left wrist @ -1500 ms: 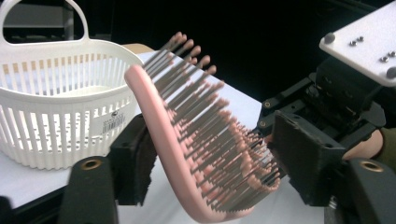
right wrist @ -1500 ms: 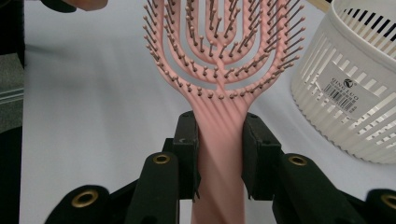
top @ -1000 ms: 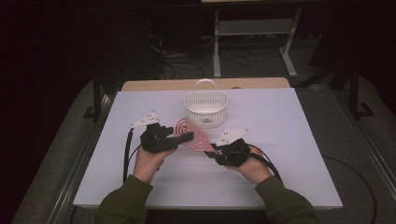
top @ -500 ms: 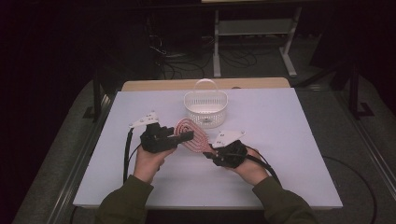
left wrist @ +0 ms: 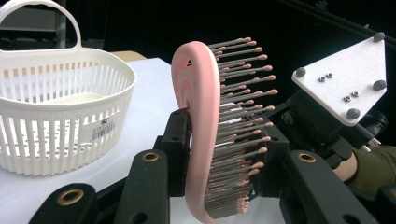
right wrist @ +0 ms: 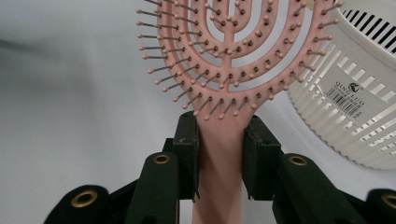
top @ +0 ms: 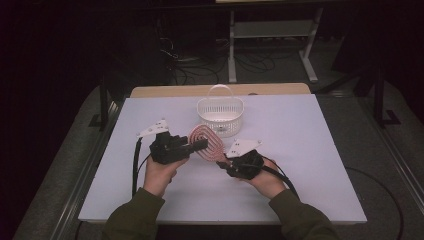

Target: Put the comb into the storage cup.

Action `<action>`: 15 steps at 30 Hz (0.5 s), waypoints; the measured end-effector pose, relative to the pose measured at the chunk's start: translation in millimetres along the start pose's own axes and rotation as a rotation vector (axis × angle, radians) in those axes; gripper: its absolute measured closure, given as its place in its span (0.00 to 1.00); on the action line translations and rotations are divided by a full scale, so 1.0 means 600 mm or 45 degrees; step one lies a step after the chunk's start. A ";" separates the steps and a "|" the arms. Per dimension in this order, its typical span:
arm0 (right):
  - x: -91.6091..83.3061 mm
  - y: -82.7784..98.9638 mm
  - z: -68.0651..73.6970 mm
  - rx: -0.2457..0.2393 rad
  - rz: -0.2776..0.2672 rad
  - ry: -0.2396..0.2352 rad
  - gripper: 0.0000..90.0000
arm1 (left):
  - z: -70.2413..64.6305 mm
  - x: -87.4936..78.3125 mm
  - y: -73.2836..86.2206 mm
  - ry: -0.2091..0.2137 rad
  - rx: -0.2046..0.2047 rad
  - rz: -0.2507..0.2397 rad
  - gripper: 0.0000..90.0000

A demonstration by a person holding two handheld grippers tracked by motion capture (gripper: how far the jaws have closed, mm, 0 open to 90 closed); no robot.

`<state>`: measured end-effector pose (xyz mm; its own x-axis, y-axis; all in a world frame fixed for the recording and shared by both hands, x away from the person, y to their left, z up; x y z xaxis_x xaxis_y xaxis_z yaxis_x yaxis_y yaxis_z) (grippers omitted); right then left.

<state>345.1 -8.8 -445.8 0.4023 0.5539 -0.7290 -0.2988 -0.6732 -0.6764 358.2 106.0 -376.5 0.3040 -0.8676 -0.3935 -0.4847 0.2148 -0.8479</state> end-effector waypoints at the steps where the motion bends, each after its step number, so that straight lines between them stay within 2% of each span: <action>1: 0.000 0.000 0.000 -0.001 -0.001 0.001 0.76 | 0.000 0.000 -0.001 -0.001 0.002 -0.003 0.71; 5: 0.001 -0.002 0.001 0.001 -0.008 -0.006 0.70 | -0.002 -0.002 -0.002 -0.022 0.021 -0.005 0.71; 10: 0.002 -0.004 0.003 0.003 -0.014 0.002 0.67 | -0.001 -0.006 -0.005 -0.025 0.013 -0.025 0.72; 15: 0.003 -0.004 0.003 0.023 -0.014 -0.003 0.55 | 0.003 -0.013 -0.009 -0.045 0.012 -0.047 0.72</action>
<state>345.3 -5.2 -445.6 0.4033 0.5626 -0.7217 -0.3101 -0.6580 -0.6862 360.0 112.7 -369.7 0.3503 -0.8588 -0.3738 -0.4647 0.1871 -0.8655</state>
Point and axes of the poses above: each handheld gripper's, and its own axes: x roughly forward along the jaws, y roughly out of its underside, z roughly to its left, the point moved 9 cm from there along x, roughly forward along the jaws, and after that the axes turned 11 degrees about z, right-handed, at the moved point
